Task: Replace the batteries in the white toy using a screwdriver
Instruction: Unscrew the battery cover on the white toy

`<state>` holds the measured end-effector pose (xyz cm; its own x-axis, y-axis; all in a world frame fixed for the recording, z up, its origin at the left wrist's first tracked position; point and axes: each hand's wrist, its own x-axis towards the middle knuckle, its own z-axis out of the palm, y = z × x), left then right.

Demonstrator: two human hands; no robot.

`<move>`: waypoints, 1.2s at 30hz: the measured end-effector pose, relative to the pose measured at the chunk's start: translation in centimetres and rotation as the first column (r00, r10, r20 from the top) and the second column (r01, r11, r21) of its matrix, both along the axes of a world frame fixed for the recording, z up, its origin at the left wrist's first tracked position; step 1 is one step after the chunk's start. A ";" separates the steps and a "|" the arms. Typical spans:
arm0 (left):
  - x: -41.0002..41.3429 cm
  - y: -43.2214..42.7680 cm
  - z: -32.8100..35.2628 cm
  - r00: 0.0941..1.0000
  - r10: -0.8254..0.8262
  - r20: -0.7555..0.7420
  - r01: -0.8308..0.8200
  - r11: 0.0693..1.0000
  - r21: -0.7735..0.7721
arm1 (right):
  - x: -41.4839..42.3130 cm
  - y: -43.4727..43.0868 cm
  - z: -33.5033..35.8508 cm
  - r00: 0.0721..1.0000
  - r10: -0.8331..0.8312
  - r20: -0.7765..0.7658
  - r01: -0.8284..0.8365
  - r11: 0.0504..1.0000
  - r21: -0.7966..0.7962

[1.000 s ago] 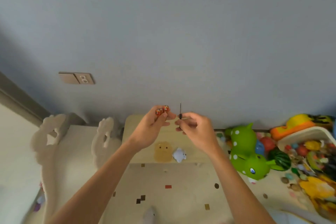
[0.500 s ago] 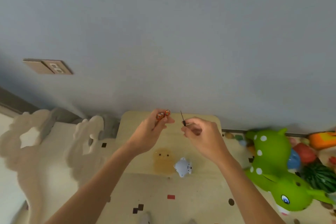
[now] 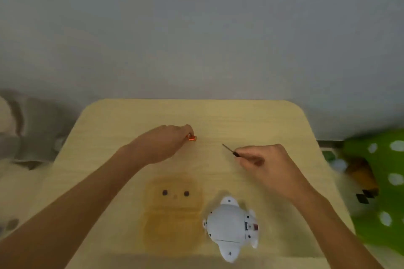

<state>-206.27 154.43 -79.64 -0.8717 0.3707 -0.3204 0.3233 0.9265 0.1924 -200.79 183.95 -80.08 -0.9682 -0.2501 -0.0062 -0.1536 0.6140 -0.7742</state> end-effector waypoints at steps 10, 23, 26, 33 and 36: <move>0.3 -1.0 -5.1 0.996 -0.025 -0.091 0.035 0.993 0.111 | -2.3 -0.4 -4.8 0.881 0.268 -0.390 -0.170 0.948 0.268; 0.5 -2.8 -6.1 0.996 -0.029 -0.082 0.057 0.924 0.377 | 0.8 1.7 -3.9 0.903 0.215 -0.371 -0.110 0.953 0.284; 0.6 -2.9 -6.1 0.996 0.013 -0.091 0.025 0.915 0.403 | 1.4 2.0 -3.2 0.921 0.159 -0.356 -0.078 0.970 0.231; 1.3 -2.9 -4.9 0.998 0.040 -0.052 -0.013 0.895 0.446 | 4.0 3.0 -0.3 0.946 0.090 -0.313 -0.099 0.995 -0.015; 3.2 -2.7 -2.9 0.986 0.069 -0.150 0.010 0.883 0.470 | 6.2 4.0 1.4 0.954 0.042 -0.296 -0.101 0.977 -0.186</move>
